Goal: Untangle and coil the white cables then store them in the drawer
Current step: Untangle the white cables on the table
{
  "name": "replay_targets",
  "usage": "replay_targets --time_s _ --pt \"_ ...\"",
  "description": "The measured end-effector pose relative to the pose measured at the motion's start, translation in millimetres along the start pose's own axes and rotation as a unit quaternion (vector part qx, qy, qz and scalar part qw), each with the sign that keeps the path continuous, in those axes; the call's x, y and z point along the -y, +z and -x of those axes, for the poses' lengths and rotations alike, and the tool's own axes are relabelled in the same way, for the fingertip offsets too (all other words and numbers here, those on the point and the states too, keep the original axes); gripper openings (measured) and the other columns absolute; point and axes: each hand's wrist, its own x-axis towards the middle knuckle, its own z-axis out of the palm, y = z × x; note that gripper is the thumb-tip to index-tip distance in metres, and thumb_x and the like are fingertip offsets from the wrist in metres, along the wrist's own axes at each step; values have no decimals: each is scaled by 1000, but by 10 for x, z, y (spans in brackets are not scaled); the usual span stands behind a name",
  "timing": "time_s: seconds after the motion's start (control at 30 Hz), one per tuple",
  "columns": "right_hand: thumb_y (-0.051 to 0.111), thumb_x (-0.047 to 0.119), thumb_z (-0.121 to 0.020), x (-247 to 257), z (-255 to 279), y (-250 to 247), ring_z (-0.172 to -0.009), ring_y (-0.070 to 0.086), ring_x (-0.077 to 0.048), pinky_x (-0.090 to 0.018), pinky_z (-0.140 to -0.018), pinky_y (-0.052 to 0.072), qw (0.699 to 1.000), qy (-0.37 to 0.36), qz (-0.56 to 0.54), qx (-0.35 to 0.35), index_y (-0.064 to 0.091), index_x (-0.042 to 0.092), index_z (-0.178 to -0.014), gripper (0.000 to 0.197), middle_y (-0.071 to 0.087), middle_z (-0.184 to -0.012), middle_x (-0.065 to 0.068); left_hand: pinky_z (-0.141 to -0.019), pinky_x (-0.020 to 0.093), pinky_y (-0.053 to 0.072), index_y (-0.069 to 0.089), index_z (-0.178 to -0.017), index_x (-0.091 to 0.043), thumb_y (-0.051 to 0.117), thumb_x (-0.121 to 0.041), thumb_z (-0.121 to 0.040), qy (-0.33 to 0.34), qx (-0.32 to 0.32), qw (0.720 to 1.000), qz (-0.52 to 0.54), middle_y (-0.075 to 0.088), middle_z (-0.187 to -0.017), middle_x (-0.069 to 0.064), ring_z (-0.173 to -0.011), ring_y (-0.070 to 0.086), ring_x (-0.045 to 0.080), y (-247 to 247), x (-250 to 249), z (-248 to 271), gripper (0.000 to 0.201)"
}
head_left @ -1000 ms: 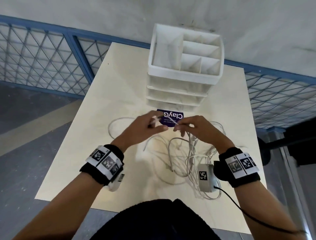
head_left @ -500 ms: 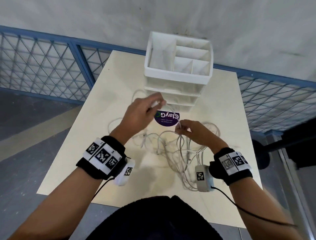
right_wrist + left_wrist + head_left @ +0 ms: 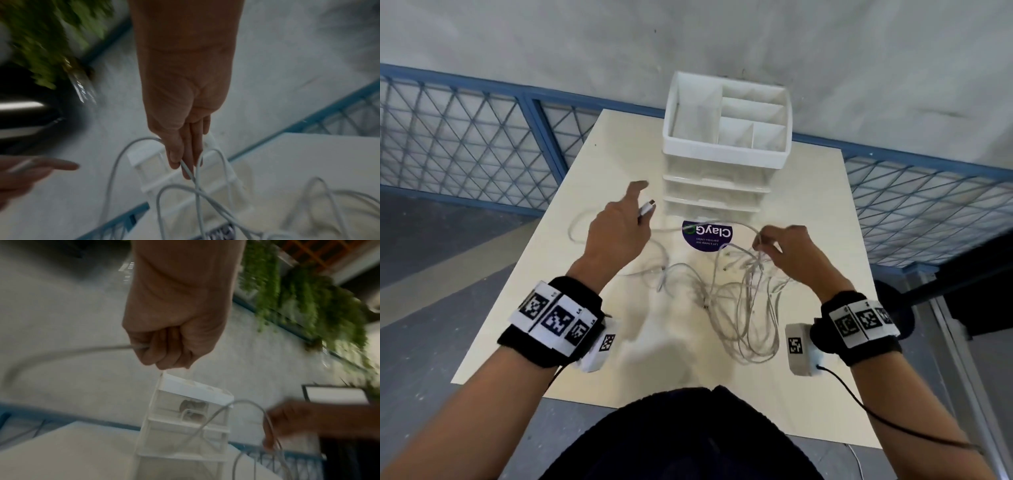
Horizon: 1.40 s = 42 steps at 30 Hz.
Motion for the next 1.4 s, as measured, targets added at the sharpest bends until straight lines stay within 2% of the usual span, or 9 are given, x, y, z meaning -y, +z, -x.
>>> replay_targets --time_s 0.13,0.27,0.37,0.6,0.67,0.83,1.0,1.23,1.4 --pt "44 6 -93 292 159 -561 -77 65 -19 -35 -72 52 997 -45 -57 -39 58 15 -93 17 65 -82 4 -63 38 45 34 -141 -34 40 -33 -98 160 60 978 119 41 -50 0 -50 44 21 60 -546 171 44" --pt "45 8 -94 666 158 -750 -77 61 -15 -28 -75 49 989 -113 -79 -55 60 13 -98 16 63 -82 2 -70 35 47 53 -120 -26 37 -40 -98 194 142 964 113 60 -62 -10 -67 59 14 152 -759 152 30" --pt "50 11 -93 692 147 -774 -77 63 -19 -27 -72 51 978 -120 -141 -97 58 13 -95 9 65 -84 -5 -56 26 35 49 -78 -21 37 -36 -99 208 83 964 146 54 -50 -26 -50 50 -1 83 -802 133 28" --pt "57 2 -82 237 74 -145 -77 58 -23 -11 -65 38 995 -33 -96 25 67 7 -85 12 66 -86 -12 -48 25 27 36 -77 -32 37 -32 -99 283 -27 949 139 49 -54 -22 -47 40 9 -264 -950 210 22" --pt "57 7 -87 80 69 0 -89 61 -27 -18 -72 40 996 13 -78 48 69 6 -88 13 68 -94 -15 -48 27 27 34 -78 -35 39 -29 -98 283 -44 950 123 49 -57 -26 -48 40 10 -282 -930 230 21" --pt "41 29 -99 -189 62 176 -89 58 -19 -43 -95 39 997 52 -25 56 66 19 -99 27 65 -106 -5 -46 27 25 37 -80 -28 41 -17 -96 243 -99 952 156 50 -55 -31 -44 42 6 -297 -774 303 20" --pt "35 33 -99 -378 174 164 -99 56 -12 -42 -94 27 991 80 40 98 65 29 -95 30 65 -110 7 -46 27 30 48 -79 -11 33 -38 -99 162 -185 954 172 38 -44 -4 -41 38 12 -416 -538 233 36" --pt "38 14 -99 -201 59 -268 -89 68 -25 -31 -90 45 989 -24 -128 -72 54 17 -80 26 71 -87 0 -68 35 41 56 -81 -15 34 -31 -98 18 28 999 -37 58 -75 4 -83 60 38 -83 -18 113 32" --pt "27 39 -99 91 -61 -773 -79 72 -22 -46 -80 54 972 -23 -113 -203 45 28 -85 25 71 -77 6 -75 36 41 60 -99 -11 34 -32 -98 -1 90 988 -127 64 -107 16 -97 59 40 116 79 185 34"
